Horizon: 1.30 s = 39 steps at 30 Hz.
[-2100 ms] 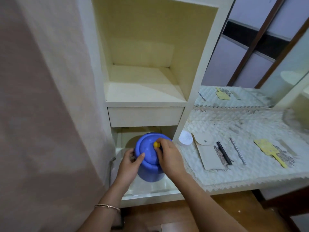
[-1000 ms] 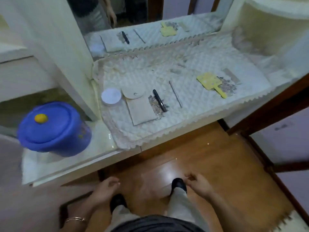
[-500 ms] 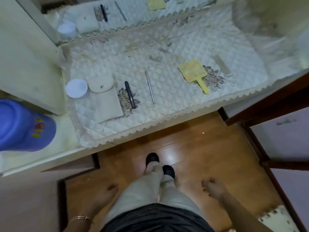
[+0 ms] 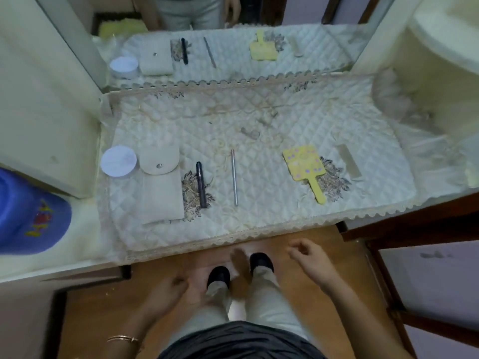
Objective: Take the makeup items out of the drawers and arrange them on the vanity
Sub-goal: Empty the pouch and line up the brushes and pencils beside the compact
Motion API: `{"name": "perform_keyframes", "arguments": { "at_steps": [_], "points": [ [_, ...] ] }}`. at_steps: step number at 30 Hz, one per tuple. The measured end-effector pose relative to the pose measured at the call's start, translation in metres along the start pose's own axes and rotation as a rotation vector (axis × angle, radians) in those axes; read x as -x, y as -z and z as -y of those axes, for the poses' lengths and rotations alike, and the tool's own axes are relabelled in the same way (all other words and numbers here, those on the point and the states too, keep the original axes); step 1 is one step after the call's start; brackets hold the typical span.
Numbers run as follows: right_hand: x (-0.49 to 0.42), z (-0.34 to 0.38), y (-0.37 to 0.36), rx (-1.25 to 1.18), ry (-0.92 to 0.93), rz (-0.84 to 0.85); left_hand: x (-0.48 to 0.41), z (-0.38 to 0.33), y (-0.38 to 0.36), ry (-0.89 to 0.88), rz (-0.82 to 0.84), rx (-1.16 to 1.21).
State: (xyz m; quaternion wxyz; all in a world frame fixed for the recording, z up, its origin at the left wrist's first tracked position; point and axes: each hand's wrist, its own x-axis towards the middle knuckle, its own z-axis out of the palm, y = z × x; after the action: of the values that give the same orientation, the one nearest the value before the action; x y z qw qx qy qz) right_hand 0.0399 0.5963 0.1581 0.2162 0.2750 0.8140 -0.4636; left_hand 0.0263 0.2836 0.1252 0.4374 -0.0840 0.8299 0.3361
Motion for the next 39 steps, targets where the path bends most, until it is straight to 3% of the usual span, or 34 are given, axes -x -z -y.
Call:
{"name": "perform_keyframes", "arguments": {
  "at_steps": [5, 9, 12, 18, 28, 30, 31, 34, 36, 39],
  "points": [
    [-0.046, 0.048, 0.044, 0.069, 0.263, 0.027, -0.001, -0.092, 0.004, -0.146, -0.038, 0.142],
    [-0.093, 0.065, 0.075, 0.26, 0.37, -0.139, -0.018, -0.173, 0.003, -0.276, -0.41, 0.247],
    [-0.123, 0.076, 0.088, 0.458, 0.408, -0.199, -0.053, -0.205, 0.006, -0.238, -0.565, 0.026],
    [-0.149, 0.087, 0.084, 0.664, 0.322, -0.055, -0.088, -0.217, -0.004, -0.106, -0.653, -0.185],
    [-0.15, 0.089, 0.089, 0.628, 0.277, -0.199, -0.091, -0.233, -0.012, -0.341, -0.697, -0.058],
    [-0.151, 0.102, 0.093, 0.457, 0.363, -0.274, -0.09, -0.244, -0.011, -0.399, -0.642, -0.014],
    [-0.151, 0.111, 0.094, 0.258, 0.385, -0.243, -0.089, -0.249, -0.01, -0.424, -0.613, -0.004],
    [-0.145, 0.141, 0.095, -0.382, 0.271, 0.021, -0.085, -0.262, -0.01, -0.505, -0.572, 0.007],
    [-0.145, 0.151, 0.096, -0.542, 0.215, 0.072, -0.082, -0.268, -0.008, -0.532, -0.572, 0.04],
    [-0.143, 0.157, 0.097, -0.577, 0.202, 0.099, -0.078, -0.271, -0.003, -0.514, -0.571, 0.093]
  ]
}}
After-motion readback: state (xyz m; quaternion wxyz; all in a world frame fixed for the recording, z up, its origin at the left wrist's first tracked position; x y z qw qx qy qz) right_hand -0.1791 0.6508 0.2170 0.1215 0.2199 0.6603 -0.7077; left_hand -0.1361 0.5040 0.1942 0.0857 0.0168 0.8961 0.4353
